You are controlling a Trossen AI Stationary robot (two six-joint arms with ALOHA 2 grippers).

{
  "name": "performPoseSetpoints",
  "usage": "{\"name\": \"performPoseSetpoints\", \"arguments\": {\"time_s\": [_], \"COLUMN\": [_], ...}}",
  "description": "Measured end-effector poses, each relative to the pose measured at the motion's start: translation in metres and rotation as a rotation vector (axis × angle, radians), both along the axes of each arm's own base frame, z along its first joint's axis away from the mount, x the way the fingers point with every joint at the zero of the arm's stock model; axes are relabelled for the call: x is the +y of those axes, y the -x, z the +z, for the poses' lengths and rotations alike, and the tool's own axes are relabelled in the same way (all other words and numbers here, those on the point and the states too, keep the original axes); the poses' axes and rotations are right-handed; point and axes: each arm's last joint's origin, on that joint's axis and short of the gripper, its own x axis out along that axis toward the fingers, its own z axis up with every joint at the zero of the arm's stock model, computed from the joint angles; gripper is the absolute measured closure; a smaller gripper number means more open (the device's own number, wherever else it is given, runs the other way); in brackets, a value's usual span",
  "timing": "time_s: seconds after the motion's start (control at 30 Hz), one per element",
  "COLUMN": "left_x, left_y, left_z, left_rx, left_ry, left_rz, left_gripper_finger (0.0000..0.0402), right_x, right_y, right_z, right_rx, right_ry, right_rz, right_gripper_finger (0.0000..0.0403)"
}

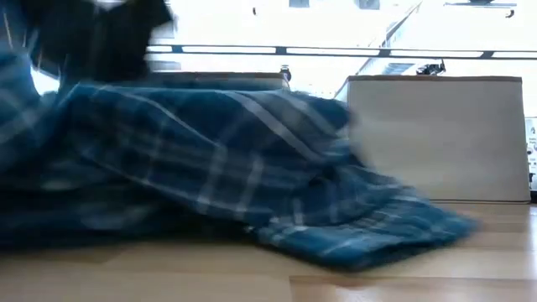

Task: Sort clothes
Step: Put the blue patterned shirt into the left brown bin

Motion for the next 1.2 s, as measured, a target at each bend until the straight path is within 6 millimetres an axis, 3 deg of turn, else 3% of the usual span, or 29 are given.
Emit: {"name": "performPoseSetpoints", "arguments": {"time_s": [0.13, 0.3, 0.5, 0.6, 0.7, 0.87, 1.03, 1.2], "left_x": [-0.008, -0.008, 0.028, 0.059, 0.094, 0.161, 0.21, 0.242], "left_y": [-0.001, 0.002, -0.002, -0.001, -0.006, -0.013, -0.013, -0.019], "left_z": [0.087, 0.198, 0.295, 0.326, 0.337, 0.33, 0.291, 0.237], "left_rx": [-0.161, -0.271, -0.197, -0.197, -0.153, -0.003, 0.121, 0.119], "left_ry": [-0.279, -0.652, -0.935, -1.019, -1.121, -1.131, -0.942, -0.497], "left_rz": [0.044, 0.177, 0.291, 0.344, 0.39, 0.563, 0.588, 0.436], "left_gripper_finger": [0.0394, 0.0395, 0.0396, 0.0396, 0.0395, 0.039, 0.0388, 0.0387], "right_x": [0.002, 0.003, 0.003, 0.003, 0.003, 0.003, 0.002, 0.002], "right_y": [0.012, 0.014, 0.014, 0.014, 0.014, 0.015, 0.015, 0.016], "right_z": [0.012, 0.012, 0.01, 0.01, 0.01, 0.009, 0.007, 0.006], "right_rx": [-0.057, -0.067, -0.064, -0.061, -0.058, -0.052, -0.036, -0.028], "right_ry": [0.041, 0.075, 0.08, 0.093, 0.096, 0.104, 0.114, 0.107], "right_rz": [-0.025, -0.073, -0.073, -0.07, -0.069, -0.068, -0.069, -0.074], "right_gripper_finger": [0.0224, 0.0224, 0.0224, 0.0224, 0.0224, 0.0224, 0.0224, 0.0224]}}
